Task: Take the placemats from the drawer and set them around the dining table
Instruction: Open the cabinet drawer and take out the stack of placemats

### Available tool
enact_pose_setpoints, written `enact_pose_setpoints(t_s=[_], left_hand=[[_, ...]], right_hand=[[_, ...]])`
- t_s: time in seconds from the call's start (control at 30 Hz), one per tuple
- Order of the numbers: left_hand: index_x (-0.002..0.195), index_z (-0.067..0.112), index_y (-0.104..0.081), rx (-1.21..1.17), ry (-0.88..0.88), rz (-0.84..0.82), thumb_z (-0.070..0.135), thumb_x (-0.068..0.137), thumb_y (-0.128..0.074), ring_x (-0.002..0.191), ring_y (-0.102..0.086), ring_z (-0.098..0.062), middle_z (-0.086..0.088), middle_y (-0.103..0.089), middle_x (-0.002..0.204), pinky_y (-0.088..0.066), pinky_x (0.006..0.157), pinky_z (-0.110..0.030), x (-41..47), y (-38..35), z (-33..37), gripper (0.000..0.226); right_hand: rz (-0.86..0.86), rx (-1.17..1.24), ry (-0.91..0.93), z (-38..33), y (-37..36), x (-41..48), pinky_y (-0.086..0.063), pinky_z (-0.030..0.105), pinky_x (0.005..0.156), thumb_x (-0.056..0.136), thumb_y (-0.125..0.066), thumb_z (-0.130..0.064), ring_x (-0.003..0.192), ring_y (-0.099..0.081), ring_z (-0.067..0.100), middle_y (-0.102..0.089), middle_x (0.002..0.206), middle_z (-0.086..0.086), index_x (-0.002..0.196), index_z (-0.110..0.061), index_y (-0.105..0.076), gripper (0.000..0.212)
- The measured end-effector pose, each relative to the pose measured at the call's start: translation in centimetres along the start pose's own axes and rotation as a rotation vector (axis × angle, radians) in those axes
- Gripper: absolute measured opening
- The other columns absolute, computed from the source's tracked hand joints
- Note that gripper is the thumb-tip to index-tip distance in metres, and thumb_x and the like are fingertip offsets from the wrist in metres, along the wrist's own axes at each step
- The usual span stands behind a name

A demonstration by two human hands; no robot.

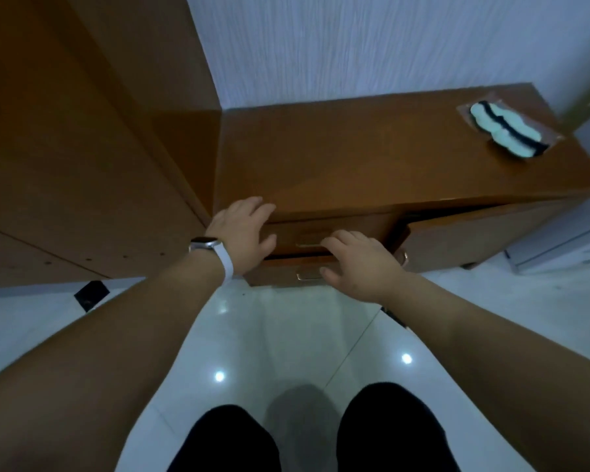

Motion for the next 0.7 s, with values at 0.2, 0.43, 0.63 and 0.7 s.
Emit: enact_pose_setpoints(t_s=[0.2,0.43,0.63,0.7], left_hand=[[0.151,0.029,-0.022,0.066,0.004,0.077,0.052,0.092,-0.050,0.147,-0.015,-0.025,-0.002,-0.018,0.160,-0.021,0.116,-0.046,2.7,-4.7,-0.9,0.069],[0.153,0.032,-0.015,0.079,0.051,-0.002,0.059,0.091,-0.047,0.148,-0.008,-0.021,0.003,-0.010,0.162,-0.014,0.118,-0.044,2.9,-6.7,-1.3,0.074],[0.153,0.032,-0.011,0.080,0.069,0.013,0.059,0.090,-0.049,0.149,-0.003,-0.019,0.003,-0.005,0.163,-0.010,0.120,-0.045,2.6,-7.0,-1.0,0.078],[0.153,0.032,-0.009,0.080,0.080,0.048,0.058,0.089,-0.051,0.149,0.000,-0.018,0.004,-0.003,0.163,-0.007,0.120,-0.045,2.4,-7.6,-0.9,0.081]], right_hand=[[0.044,-0.002,-0.007,2.3,-6.6,4.1,-0.039,0.044,0.103,0.095,-0.047,-0.048,0.129,-0.043,0.024,-0.047,0.141,0.000,0.144,-0.022,-0.039,0.057],[-0.015,0.014,0.003,3.6,-10.1,6.7,-0.039,0.045,0.105,0.094,-0.048,-0.047,0.129,-0.044,0.028,-0.046,0.143,0.005,0.146,-0.020,-0.036,0.060],[-0.067,-0.010,0.037,3.5,-11.4,8.0,-0.036,0.043,0.109,0.094,-0.047,-0.047,0.128,-0.044,0.029,-0.047,0.141,0.007,0.145,-0.018,-0.037,0.060],[-0.080,-0.012,0.029,3.7,-11.8,8.6,-0.038,0.043,0.108,0.093,-0.047,-0.048,0.126,-0.044,0.030,-0.047,0.139,0.008,0.145,-0.018,-0.037,0.060]])
Point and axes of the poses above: each hand's wrist, its own x-axis towards the middle knuckle, its own y-axis out of the back of the hand, z = x × y, the point moved 9 cm from there along x, towards the middle knuckle
